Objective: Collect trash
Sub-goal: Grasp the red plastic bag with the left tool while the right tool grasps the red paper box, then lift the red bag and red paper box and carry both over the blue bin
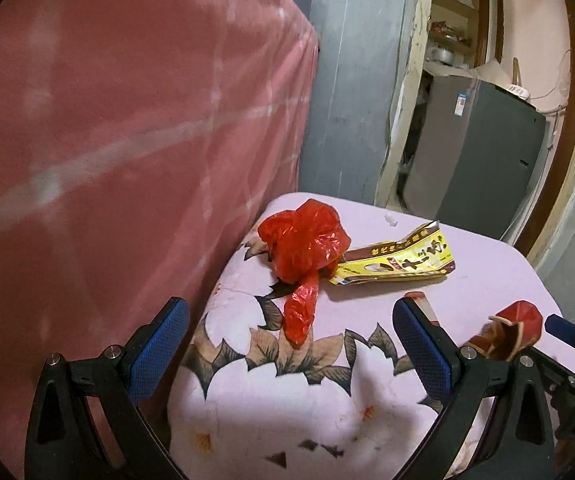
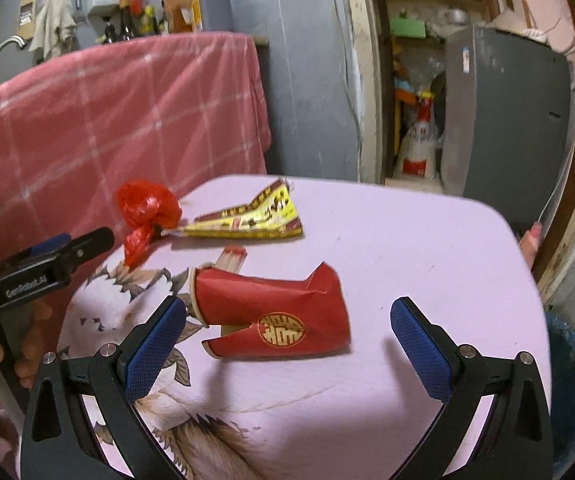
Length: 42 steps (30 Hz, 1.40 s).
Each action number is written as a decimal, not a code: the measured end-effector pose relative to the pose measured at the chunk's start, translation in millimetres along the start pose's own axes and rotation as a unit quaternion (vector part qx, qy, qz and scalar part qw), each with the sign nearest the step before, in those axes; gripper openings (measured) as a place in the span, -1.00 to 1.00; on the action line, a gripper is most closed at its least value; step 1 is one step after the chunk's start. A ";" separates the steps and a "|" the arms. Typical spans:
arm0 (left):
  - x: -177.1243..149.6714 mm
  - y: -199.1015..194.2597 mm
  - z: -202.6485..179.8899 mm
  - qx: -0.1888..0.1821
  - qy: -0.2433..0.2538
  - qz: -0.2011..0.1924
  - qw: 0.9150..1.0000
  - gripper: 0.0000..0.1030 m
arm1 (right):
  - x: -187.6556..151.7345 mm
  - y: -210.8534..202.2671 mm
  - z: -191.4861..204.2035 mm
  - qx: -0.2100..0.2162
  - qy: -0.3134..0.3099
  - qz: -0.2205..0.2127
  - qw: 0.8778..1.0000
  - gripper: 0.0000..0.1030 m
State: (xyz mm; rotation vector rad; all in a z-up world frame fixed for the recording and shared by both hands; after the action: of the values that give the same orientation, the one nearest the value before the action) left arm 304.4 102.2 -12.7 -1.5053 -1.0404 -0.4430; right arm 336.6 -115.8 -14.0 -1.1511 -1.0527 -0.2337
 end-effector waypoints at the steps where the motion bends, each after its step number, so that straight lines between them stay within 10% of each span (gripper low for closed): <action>1: 1.0 2.9 1.1 -0.002 -0.003 0.006 1.000 0.92 | 1.4 2.9 0.6 0.000 0.001 0.004 1.000 1.00; 26: 11.3 32.3 20.6 -0.021 -0.033 0.094 0.995 -0.72 | 3.2 27.6 -4.9 -0.011 0.021 0.056 0.998 0.72; 42: -13.4 -11.7 -4.3 -0.050 -0.006 0.055 0.997 -0.89 | -2.4 11.2 -11.1 -0.019 0.036 0.029 0.999 0.68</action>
State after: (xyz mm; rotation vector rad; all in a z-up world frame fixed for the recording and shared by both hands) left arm 289.1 92.4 -15.1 -1.6481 -0.9521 -0.4138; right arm 348.6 -120.9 -23.0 -1.1966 -0.9538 -0.2480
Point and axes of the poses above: each gripper's, at about its wrist camera, not at the fingertips, and y roughly the way its jaws point, z to its left, x to its top, the point moved 1 cm from there along y, roughly the way its jaws point, and after that the axes turned 8 degrees about -y, right-handed, at the moved point
